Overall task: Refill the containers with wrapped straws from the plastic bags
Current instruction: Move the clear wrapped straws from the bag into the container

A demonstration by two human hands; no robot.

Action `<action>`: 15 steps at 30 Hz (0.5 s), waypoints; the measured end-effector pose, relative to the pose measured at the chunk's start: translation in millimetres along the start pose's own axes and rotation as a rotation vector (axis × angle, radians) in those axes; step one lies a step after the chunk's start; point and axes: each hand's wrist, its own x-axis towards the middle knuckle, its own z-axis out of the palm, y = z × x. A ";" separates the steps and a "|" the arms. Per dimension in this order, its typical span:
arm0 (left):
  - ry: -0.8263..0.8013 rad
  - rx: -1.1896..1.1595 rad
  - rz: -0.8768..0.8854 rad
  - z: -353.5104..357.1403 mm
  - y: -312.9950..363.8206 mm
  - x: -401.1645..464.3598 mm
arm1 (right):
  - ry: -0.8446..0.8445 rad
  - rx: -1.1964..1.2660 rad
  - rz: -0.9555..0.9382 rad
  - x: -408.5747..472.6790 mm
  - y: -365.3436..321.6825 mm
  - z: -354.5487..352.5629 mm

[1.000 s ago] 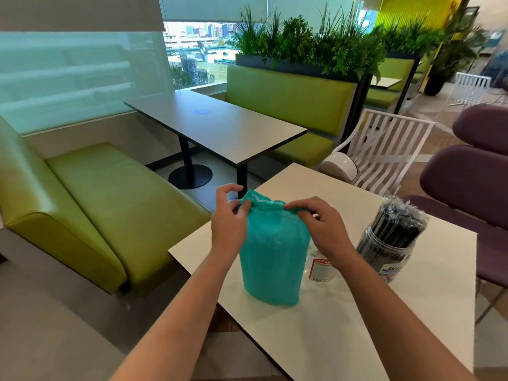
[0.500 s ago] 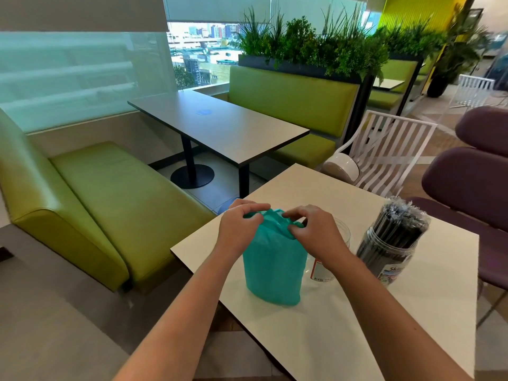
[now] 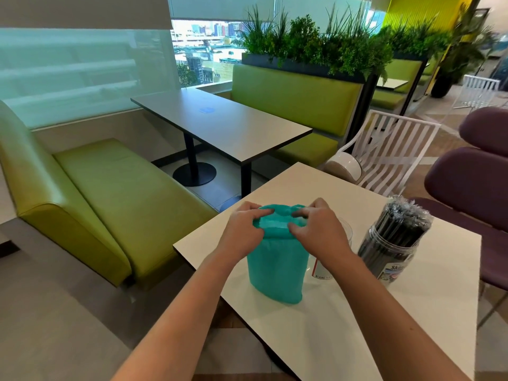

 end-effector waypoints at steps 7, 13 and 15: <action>-0.115 -0.023 -0.179 0.4 -20.7 1.4 | -0.315 0.043 0.172 0.2 21.2 2.7; -0.168 -0.120 -0.268 3.3 -23.6 0.6 | -0.389 0.280 0.221 -3.9 26.6 16.4; -0.169 -0.099 -0.272 3.9 -24.4 0.0 | -0.379 0.322 0.225 -5.1 27.2 19.8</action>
